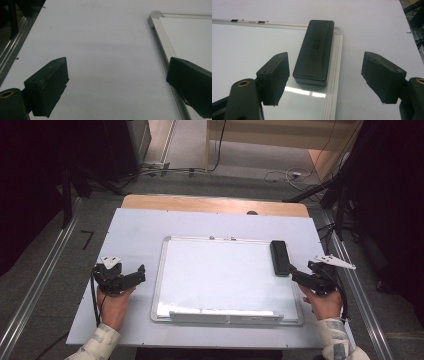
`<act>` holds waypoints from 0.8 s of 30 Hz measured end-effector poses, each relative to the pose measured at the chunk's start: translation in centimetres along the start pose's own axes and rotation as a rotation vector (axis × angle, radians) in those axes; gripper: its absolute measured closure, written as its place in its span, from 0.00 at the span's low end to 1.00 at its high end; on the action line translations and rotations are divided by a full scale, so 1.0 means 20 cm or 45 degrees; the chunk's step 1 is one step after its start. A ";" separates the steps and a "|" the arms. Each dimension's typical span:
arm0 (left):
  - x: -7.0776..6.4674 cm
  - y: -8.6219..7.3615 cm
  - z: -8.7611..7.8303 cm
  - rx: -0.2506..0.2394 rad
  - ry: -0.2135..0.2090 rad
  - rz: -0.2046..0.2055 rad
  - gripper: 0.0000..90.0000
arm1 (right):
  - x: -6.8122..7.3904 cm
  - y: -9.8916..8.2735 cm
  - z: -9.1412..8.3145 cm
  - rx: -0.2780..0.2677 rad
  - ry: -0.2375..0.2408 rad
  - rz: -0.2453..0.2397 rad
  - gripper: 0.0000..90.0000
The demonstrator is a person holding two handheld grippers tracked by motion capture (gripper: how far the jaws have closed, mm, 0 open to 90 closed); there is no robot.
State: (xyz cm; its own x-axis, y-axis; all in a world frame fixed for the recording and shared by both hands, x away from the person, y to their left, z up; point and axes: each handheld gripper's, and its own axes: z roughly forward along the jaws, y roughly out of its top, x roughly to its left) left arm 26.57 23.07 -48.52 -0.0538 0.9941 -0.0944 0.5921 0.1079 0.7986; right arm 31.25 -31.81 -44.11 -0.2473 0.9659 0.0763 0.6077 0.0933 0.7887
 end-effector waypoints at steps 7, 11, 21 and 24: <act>0.01 0.00 0.00 -0.002 0.003 -0.002 0.05 | -0.02 -0.02 -0.02 0.001 -0.011 0.000 0.23; 0.01 0.00 0.00 -0.002 0.004 -0.003 0.05 | -0.03 -0.04 -0.04 0.001 -0.015 0.004 0.23; 0.01 0.00 -0.01 0.000 0.002 -0.011 0.05 | -0.06 -0.06 -0.06 0.005 -0.032 0.019 0.23; 0.02 0.00 -0.01 -0.003 0.005 -0.014 0.05 | -0.07 -0.07 -0.07 0.002 -0.039 0.020 0.23</act>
State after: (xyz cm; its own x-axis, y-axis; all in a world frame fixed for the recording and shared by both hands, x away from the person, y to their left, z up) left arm 26.49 23.40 -48.44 -0.0638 0.9928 -0.1010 0.5896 0.1191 0.7989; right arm 29.63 -33.60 -44.46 -0.2143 0.9743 0.0700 0.6128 0.0783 0.7863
